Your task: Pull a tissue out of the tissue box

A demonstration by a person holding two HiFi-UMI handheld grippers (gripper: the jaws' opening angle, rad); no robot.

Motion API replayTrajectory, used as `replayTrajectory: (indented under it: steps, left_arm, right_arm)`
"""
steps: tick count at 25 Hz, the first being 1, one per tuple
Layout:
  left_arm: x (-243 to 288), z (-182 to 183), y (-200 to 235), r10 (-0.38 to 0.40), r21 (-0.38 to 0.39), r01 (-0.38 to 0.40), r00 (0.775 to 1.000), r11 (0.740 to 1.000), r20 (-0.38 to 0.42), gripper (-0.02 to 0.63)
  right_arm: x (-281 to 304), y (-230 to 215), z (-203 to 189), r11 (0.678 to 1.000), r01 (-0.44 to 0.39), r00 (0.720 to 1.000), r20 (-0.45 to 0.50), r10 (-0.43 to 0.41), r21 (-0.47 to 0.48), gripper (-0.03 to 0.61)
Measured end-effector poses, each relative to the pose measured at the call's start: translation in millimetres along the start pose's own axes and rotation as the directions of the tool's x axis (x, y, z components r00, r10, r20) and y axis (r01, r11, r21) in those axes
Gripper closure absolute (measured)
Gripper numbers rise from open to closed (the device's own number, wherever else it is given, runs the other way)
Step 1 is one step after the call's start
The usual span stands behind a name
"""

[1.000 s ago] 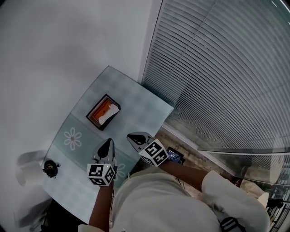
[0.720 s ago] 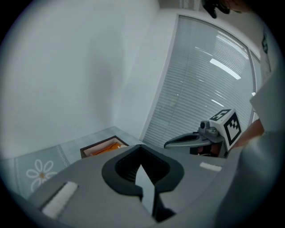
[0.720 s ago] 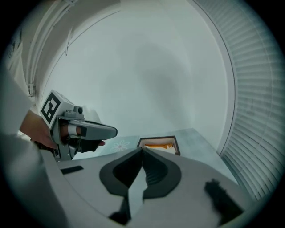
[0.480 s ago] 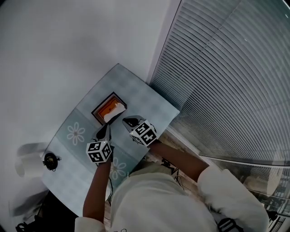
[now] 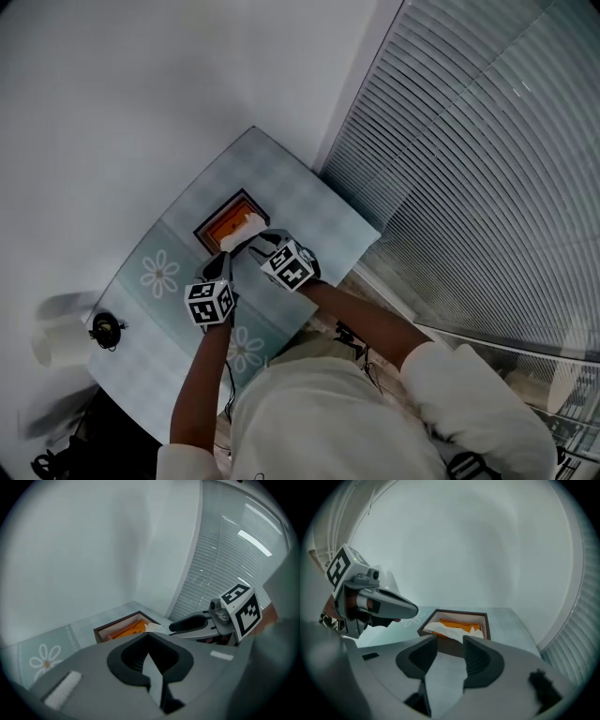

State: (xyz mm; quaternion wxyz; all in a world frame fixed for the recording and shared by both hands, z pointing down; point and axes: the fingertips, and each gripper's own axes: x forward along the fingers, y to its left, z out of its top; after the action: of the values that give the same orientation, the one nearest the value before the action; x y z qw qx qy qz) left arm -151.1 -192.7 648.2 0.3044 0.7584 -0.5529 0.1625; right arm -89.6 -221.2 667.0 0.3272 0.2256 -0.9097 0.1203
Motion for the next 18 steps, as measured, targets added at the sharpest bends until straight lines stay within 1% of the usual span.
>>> replayTrajectory:
  steps: [3, 6, 9, 13, 18]
  left_arm:
    - [4.8, 1.3, 6.6, 0.014, -0.007, -0.014, 1.000, 1.000, -0.010, 0.607]
    - [8.0, 4.9, 9.3, 0.023, -0.008, -0.023, 1.000, 1.000, -0.008, 0.607]
    - [9.9, 5.7, 10.0, 0.018, -0.009, -0.018, 1.000, 1.000, -0.012, 0.607]
    - [11.9, 5.7, 8.8, 0.018, -0.005, -0.019, 1.000, 1.000, -0.014, 0.607]
    - [12.9, 4.9, 9.6, 0.015, -0.035, -0.016, 1.000, 0.999, -0.011, 0.607]
  right_arm:
    - [14.0, -7.7, -3.2, 0.999, 0.024, 0.999, -0.044, -0.026, -0.041, 0.395]
    - [23.5, -14.6, -2.9, 0.989, 0.064, 0.995, -0.068, -0.073, -0.130, 0.378]
    - [30.3, -14.3, -0.8, 0.980, 0.064, 0.994, -0.078, -0.080, -0.189, 0.374]
    - [38.5, -13.5, -2.9, 0.977, 0.053, 0.992, -0.099, -0.074, -0.208, 0.374]
    - [48.2, -18.1, -8.9, 0.977, 0.066, 0.986, -0.136, -0.094, -0.201, 0.374]
